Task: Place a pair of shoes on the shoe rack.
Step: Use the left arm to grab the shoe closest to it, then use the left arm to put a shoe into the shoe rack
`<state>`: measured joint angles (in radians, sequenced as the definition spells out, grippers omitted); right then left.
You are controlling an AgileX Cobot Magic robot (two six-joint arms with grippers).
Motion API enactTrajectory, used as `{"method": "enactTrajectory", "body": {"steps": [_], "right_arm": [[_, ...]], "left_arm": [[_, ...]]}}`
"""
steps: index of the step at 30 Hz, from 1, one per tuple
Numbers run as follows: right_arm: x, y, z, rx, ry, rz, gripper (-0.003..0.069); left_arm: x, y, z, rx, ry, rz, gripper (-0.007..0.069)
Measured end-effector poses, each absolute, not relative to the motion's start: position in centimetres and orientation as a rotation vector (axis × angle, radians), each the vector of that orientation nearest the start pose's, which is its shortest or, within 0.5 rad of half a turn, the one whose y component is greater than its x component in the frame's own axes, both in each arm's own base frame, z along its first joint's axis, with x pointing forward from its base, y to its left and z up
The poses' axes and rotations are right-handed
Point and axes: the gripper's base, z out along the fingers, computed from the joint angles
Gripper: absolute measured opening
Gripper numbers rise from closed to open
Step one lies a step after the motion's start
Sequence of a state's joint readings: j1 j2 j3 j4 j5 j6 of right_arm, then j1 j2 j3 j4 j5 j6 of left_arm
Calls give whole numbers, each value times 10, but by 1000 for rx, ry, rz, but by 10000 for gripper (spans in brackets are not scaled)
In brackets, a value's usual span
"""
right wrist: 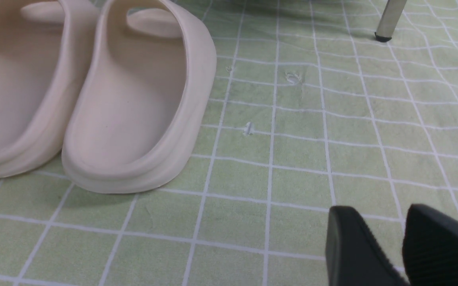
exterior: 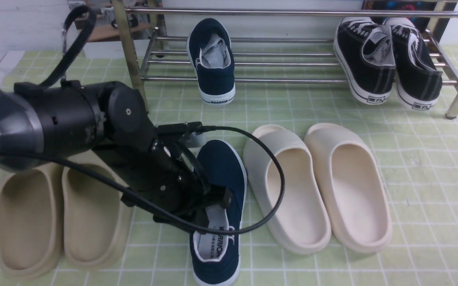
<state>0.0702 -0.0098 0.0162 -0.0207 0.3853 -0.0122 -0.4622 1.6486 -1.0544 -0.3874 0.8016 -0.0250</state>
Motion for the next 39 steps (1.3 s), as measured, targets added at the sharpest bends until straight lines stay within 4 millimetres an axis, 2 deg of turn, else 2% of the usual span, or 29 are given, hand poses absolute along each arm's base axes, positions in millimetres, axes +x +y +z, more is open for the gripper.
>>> {"method": "enactTrajectory", "body": {"steps": [3,7,10,13,14,16,19,24,26,28,30,31,33,34,35,38,39], "right_arm": [[52,3,174,-90,1873,19,238],[52,3,174,-90,1873,19,238],[52,3,174,-90,1873,19,238],[52,3,174,-90,1873,19,238],[52,3,174,-90,1873,19,238],[52,3,174,-90,1873,19,238],[52,3,174,-90,1873,19,238],[52,3,174,-90,1873,19,238],[52,3,174,-90,1873,19,238],[52,3,174,-90,1873,19,238],[52,3,174,-90,1873,19,238],[52,3,174,-90,1873,19,238],[52,3,174,-90,1873,19,238],[52,3,174,-90,1873,19,238],[52,3,174,-90,1873,19,238],[52,3,174,-90,1873,19,238],[52,3,174,-90,1873,19,238]], "left_arm": [[276,-164,205,279,2926,-521,295],[280,-167,194,236,2952,-511,322],[284,-166,187,221,2951,-485,265],[286,-165,182,186,2957,-448,106],[286,-164,185,182,2946,-435,39],[285,-161,191,183,2927,-406,-11],[282,-156,205,199,2882,-368,-9],[275,-154,263,189,2756,-464,-9],[284,-162,286,204,2702,-529,-9],[292,-168,294,219,2696,-556,-9],[315,-183,296,260,2741,-582,-9],[316,-184,299,259,2730,-588,-9],[345,-201,293,286,2755,-595,-9],[347,-201,289,287,2767,-592,-9],[365,-210,287,297,2752,-594,-9],[393,-224,294,290,2702,-612,-9],[397,-226,295,288,2695,-615,-9]]}}
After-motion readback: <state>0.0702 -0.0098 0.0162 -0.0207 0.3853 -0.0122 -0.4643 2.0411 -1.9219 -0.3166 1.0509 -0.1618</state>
